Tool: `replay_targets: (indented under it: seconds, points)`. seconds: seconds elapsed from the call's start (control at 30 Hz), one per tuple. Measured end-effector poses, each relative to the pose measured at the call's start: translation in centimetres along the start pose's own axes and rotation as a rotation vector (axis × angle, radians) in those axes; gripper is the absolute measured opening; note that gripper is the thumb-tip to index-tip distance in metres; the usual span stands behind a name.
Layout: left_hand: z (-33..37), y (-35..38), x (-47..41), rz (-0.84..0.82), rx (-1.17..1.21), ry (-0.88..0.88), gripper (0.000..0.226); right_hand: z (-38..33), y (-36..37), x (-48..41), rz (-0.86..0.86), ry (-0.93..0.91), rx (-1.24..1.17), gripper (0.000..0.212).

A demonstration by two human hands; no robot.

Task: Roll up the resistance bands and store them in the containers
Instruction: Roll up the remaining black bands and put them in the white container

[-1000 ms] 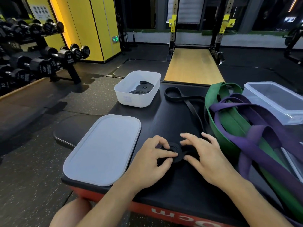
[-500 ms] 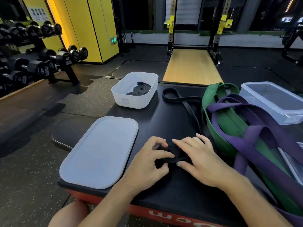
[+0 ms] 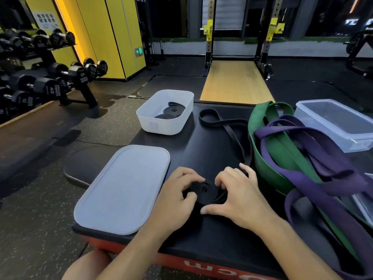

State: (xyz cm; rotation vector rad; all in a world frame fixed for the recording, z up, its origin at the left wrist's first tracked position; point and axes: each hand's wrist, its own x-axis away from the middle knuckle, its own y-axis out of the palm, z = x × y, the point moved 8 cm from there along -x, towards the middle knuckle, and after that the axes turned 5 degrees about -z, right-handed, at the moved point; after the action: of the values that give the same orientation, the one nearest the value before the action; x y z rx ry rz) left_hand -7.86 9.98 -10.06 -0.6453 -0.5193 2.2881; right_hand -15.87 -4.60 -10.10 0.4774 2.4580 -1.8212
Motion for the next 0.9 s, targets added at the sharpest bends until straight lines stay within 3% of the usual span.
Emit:
replay_targets:
  seconds: [0.13, 0.23, 0.43, 0.73, 0.9]
  points:
    - [-0.4, 0.3, 0.0, -0.004, -0.062, -0.028, 0.030, -0.3, 0.5, 0.0, 0.027, -0.024, -0.018, 0.074]
    - [-0.8, 0.9, 0.1, -0.037, -0.200, -0.026, 0.034, 0.0, 0.6, 0.0, 0.029, -0.030, -0.061, 0.072]
    - [0.9, 1.0, 0.7, 0.101, -0.650, 0.132, 0.034, 0.6, 0.4, 1.0, 0.065, -0.065, -0.110, 0.063]
    - [1.3, 1.4, 0.8, 0.104, -0.703, 0.155, 0.034, 0.1, 0.3, 1.6, 0.084, -0.081, -0.082, 0.067]
    - [0.8, 1.6, 0.7, 0.060, -0.654, 0.122, 0.035, -0.5, 0.3, 1.5, 0.072, -0.148, -0.055, 0.055]
